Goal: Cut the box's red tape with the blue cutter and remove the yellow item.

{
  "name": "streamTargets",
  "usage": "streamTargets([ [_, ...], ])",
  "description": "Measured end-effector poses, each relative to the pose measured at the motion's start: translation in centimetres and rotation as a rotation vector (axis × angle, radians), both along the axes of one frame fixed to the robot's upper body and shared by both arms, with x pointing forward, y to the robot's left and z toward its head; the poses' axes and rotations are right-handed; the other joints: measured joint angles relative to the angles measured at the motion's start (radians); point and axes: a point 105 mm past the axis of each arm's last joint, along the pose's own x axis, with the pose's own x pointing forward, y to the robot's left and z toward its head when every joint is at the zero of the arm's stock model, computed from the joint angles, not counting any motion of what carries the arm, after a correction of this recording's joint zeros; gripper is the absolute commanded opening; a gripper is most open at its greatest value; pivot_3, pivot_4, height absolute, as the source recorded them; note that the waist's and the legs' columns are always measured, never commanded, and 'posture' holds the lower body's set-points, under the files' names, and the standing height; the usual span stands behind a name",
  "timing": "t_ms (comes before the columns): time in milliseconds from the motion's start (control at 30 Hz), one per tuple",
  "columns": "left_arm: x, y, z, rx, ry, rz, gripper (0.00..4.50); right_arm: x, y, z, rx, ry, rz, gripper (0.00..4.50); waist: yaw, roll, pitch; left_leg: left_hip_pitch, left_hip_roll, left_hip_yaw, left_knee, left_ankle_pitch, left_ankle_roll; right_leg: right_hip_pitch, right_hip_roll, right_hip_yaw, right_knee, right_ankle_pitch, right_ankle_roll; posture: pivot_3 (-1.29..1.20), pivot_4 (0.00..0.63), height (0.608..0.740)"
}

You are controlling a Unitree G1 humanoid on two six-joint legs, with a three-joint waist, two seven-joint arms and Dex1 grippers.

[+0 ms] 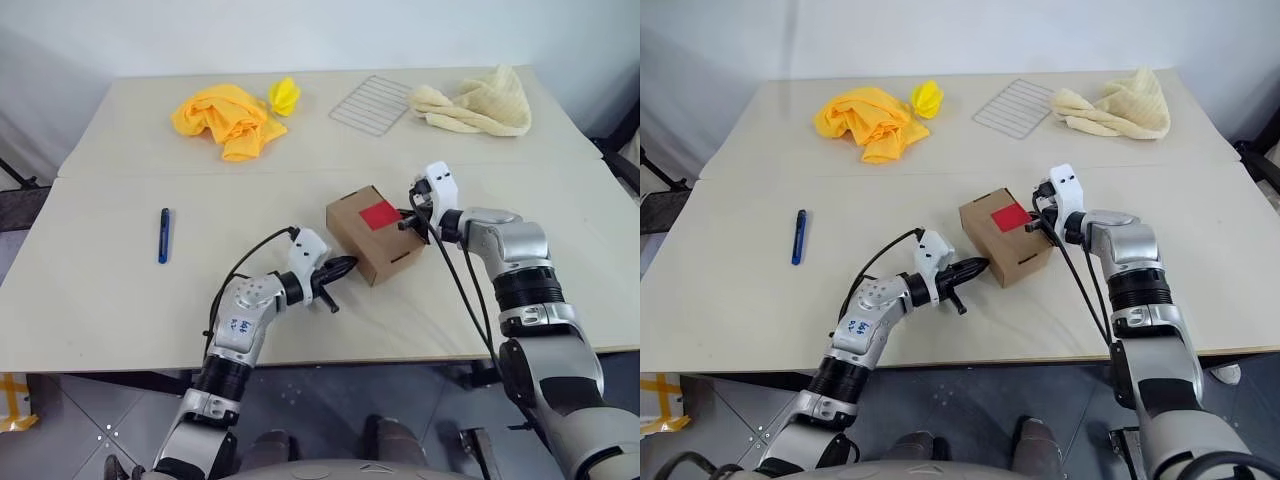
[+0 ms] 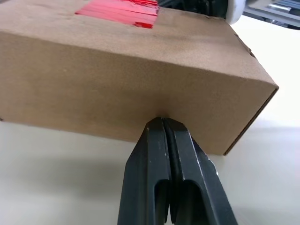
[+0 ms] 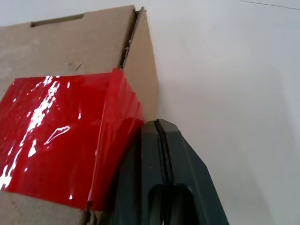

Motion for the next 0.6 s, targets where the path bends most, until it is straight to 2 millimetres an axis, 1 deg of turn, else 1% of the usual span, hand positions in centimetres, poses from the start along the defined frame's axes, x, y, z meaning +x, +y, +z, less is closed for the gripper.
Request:
streamTargets([
  [200,-1.2,-0.7,-0.1,0.021,0.037,-0.033,0.06,-1.0,-0.3,-0.1,-0.051,-0.008,0.048,0.0,0.002,0.0,0.0,0.001,0.0,0.0,0.0,0.0,0.0,0.0,0.0,0.001,0.001,0.0,0.0,0.0,0.15,0.74],
  [333,-1.8,-1.4,-0.2,0.037,0.07,-0.06,0.06,-1.7,-0.3,0.7,-0.082,-0.02,0.083,0.0,0.012,0.0,0.0,0.001,0.0,0.001,0.001,0.0,0.0,0.0,0.0,0.001,0.001,0.0,0.0,0.0,0.15,0.74],
  [467,-2.1,-1.9,-0.6,0.052,0.106,-0.074,0.06,-2.3,0.1,1.5,-0.088,-0.044,0.121,0.0,0.028,-0.001,-0.001,0.001,0.0,0.001,0.002,0.0,0.0,0.001,0.0,0.001,0.001,0.0,0.0,0.0,0.15,0.74],
  [600,-2.4,-2.6,-1.2,0.069,0.139,-0.078,0.06,-2.4,0.4,1.8,-0.088,-0.054,0.136,0.0,0.035,-0.003,-0.002,0.002,0.0,0.001,0.002,0.0,0.0,0.001,0.0,0.002,0.0,0.001,0.0,0.0,0.15,0.74],
])
